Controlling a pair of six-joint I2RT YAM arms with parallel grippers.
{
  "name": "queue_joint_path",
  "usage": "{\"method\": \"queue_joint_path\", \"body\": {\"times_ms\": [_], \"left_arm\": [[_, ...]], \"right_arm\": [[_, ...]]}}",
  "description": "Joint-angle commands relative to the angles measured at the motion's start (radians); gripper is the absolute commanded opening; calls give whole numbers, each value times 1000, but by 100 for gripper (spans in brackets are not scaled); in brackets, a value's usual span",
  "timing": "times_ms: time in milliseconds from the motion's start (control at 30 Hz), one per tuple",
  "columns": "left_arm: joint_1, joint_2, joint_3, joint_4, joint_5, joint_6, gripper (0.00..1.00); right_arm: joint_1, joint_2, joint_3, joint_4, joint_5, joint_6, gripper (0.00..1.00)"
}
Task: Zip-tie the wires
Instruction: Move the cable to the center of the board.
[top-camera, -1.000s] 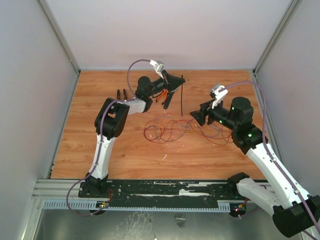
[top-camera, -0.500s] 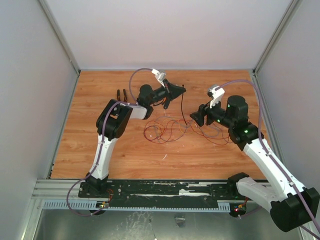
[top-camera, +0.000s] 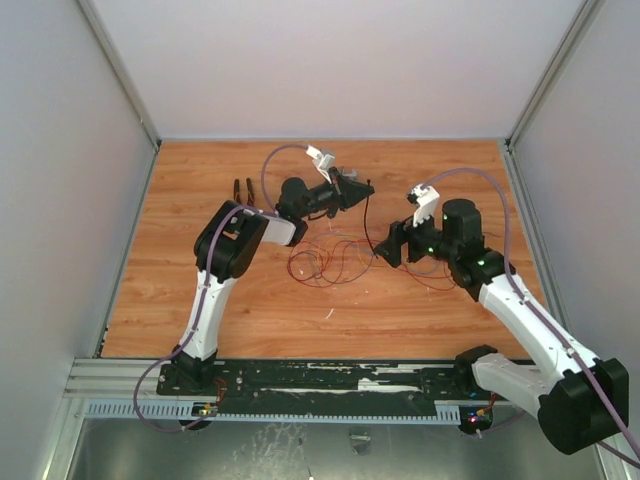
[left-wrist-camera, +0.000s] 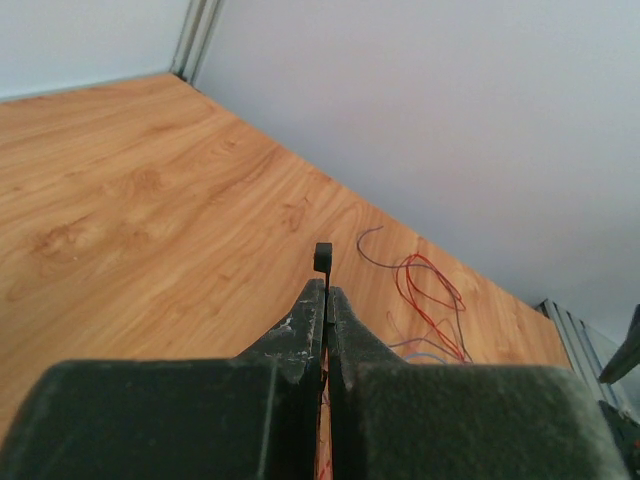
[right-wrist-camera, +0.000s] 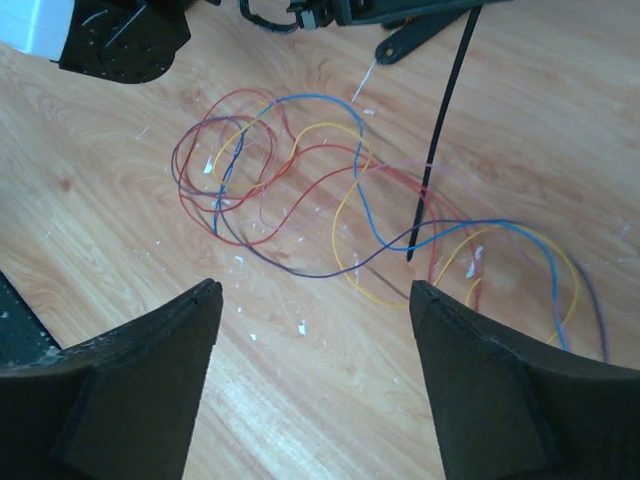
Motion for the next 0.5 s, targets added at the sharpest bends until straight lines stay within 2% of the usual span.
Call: {"method": "queue_joint_path", "body": {"times_ms": [0,67,167,333,467], "left_arm": [[-12,-44,-23,61,26,-9,0],[-13,-45,-28,67,31,-15,0],[-12,-49,-35,72,35,-18,0],[-12,-64,-51,63,47,-4,0],[-12,-67,-63,61,55,-9,0]], "right_arm": [[-11,34,-26,16,-72,61,82],[-11,50,-46,14,-108,99,86],[2,63,-105,37,-129,157,86],[55,104,-203,114,-68,236,86],[94,150,-278,249,-15,319,87]]}}
